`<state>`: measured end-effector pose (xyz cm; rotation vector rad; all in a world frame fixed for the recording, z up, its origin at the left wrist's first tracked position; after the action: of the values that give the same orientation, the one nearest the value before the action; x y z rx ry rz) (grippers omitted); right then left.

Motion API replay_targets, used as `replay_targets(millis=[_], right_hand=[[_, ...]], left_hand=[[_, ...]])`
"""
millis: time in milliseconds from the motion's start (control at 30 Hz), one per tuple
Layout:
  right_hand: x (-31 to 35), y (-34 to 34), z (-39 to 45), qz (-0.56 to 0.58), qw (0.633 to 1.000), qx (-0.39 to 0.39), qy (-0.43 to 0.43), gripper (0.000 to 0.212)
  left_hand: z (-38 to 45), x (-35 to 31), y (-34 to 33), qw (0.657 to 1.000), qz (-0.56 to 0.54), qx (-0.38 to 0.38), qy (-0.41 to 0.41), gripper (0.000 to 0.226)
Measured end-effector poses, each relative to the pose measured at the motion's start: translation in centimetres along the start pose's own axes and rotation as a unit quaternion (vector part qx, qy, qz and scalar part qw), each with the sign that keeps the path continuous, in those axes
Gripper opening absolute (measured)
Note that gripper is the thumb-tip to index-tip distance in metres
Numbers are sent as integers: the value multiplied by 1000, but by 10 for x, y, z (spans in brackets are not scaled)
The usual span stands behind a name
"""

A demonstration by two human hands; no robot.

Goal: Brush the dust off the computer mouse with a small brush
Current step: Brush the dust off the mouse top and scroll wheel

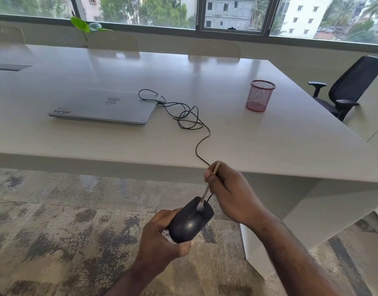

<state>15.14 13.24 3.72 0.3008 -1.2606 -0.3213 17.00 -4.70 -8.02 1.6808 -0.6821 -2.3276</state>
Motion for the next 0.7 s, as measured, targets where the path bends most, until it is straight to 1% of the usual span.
replay_targets(millis=[67,167,333,367,433,500,567,633,700], right_hand=[[-1,-4,0,-11,1000,14,-3,24],[-1,-6,0,13,1000,12,-4,19],[5,9,0,51,997,-57,16,26],[6,9,0,53,997,-54,16,26],[3,3,0,53,998,-24,-1,27],[-2,-3,-1,31,999,7,-10,27],[-5,-3,-1,-12,1000,13,2,26],[-6,1,0,-30,1000,0,8,25],[-6,6,1,-23,999,-29,14,25]], left_hand=[[0,1,-1,1000,2,4,0,73],[0,3,-1,1000,2,0,0,73],[2,2,0,1000,2,0,1,73],[2,2,0,1000,0,-1,-1,72],[3,1,0,1000,-1,-4,-5,72],[3,0,-1,1000,-2,-2,-8,71],[4,2,-2,1000,-8,1,-7,72],[4,4,-2,1000,-8,1,-5,73],[4,4,-1,1000,-6,-1,-5,73]])
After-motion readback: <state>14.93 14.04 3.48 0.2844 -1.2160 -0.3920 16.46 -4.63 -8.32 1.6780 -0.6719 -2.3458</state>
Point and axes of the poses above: each hand's wrist, its own z-axis towards the middle knuckle, its own y-axis out of the back of the hand, x = y × z, the point moved 8 cm from there along z, towards the middle knuckle, and after that the axes turned 10 degrees about z, right-handed, at the moved point
